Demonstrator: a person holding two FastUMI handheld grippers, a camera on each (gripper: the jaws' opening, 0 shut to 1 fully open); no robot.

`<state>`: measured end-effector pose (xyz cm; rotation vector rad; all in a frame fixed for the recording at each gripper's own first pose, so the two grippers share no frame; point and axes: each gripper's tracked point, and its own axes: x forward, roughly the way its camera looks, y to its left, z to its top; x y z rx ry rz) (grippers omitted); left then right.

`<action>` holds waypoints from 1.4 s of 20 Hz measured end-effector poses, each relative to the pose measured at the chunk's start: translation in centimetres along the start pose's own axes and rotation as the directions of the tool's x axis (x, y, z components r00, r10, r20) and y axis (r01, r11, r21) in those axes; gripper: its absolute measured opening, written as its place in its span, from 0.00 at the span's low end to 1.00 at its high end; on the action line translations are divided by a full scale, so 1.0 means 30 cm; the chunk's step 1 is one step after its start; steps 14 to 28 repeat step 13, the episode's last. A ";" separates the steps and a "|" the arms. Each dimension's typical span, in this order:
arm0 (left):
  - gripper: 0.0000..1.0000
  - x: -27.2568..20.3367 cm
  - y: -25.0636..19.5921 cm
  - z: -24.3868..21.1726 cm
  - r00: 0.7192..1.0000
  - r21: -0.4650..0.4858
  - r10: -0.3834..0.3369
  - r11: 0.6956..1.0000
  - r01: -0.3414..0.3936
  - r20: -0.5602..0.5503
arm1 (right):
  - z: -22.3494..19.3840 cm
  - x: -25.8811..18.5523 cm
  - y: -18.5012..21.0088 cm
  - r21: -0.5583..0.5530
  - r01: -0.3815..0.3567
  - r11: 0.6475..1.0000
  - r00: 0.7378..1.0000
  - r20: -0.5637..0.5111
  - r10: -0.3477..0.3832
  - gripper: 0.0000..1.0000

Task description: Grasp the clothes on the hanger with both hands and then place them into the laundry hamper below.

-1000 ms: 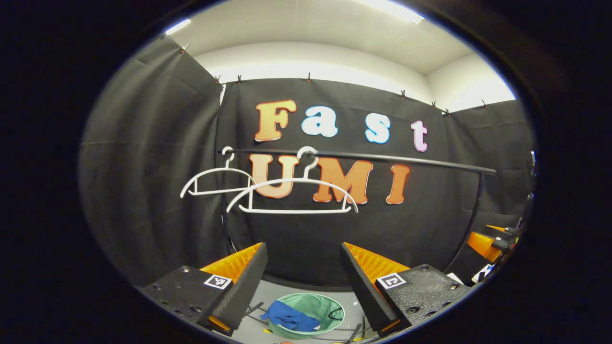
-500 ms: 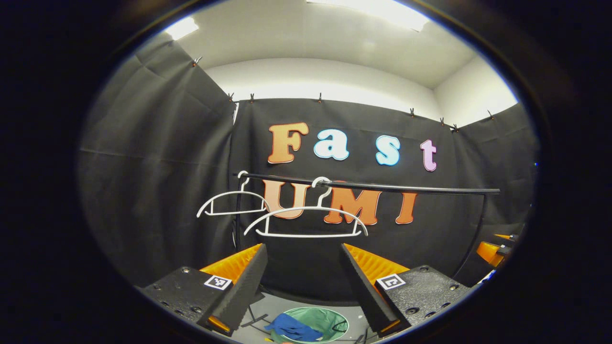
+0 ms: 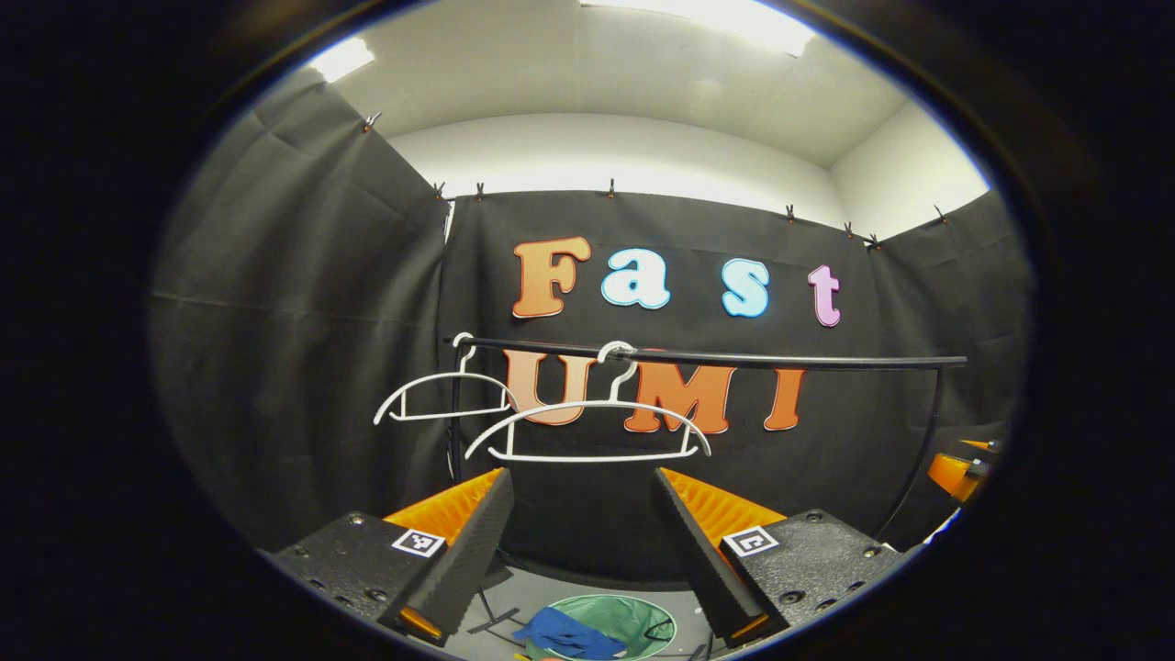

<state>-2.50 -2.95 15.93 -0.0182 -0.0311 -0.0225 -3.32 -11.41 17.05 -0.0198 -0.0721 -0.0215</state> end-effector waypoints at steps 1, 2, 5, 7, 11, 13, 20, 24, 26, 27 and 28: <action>0.93 -0.001 0.002 0.002 1.000 -0.002 0.000 1.000 0.000 0.002 | -0.002 -0.002 -0.002 -0.001 0.003 1.000 1.000 -0.001 -0.003 0.98; 0.93 0.002 0.002 0.001 1.000 -0.001 0.000 1.000 0.000 0.002 | -0.005 -0.003 -0.006 -0.001 0.006 1.000 1.000 -0.001 -0.006 0.98; 0.93 0.012 0.002 -0.010 1.000 0.005 -0.002 1.000 0.002 -0.003 | -0.005 -0.003 -0.013 0.000 0.014 1.000 1.000 -0.001 -0.014 0.98; 0.95 0.013 0.000 -0.021 1.000 0.007 -0.005 1.000 0.006 -0.013 | -0.006 -0.004 -0.016 -0.002 0.019 1.000 1.000 0.000 -0.019 0.98; 0.93 0.016 0.006 -0.041 1.000 0.003 -0.003 1.000 0.003 -0.029 | -0.011 0.002 -0.013 -0.010 0.021 1.000 1.000 -0.005 -0.021 0.98; 0.93 0.017 0.009 -0.050 0.999 -0.001 -0.002 1.000 0.002 -0.034 | -0.013 0.002 -0.012 -0.017 0.024 1.000 1.000 -0.006 -0.024 0.98; 0.93 0.017 0.009 -0.050 0.999 -0.001 -0.002 1.000 0.002 -0.034 | -0.013 0.002 -0.012 -0.017 0.024 1.000 1.000 -0.006 -0.024 0.98; 0.93 0.017 0.009 -0.050 0.999 -0.001 -0.002 1.000 0.002 -0.034 | -0.013 0.002 -0.012 -0.017 0.024 1.000 1.000 -0.006 -0.024 0.98; 0.93 0.017 0.009 -0.050 0.999 -0.001 -0.002 1.000 0.002 -0.034 | -0.013 0.002 -0.012 -0.017 0.024 1.000 1.000 -0.006 -0.024 0.98; 0.93 0.017 0.009 -0.050 0.999 -0.001 -0.002 1.000 0.002 -0.034 | -0.013 0.002 -0.012 -0.017 0.024 1.000 1.000 -0.006 -0.024 0.98; 0.93 0.017 0.009 -0.050 0.999 -0.001 -0.002 1.000 0.002 -0.034 | -0.013 0.002 -0.012 -0.017 0.024 1.000 1.000 -0.006 -0.024 0.98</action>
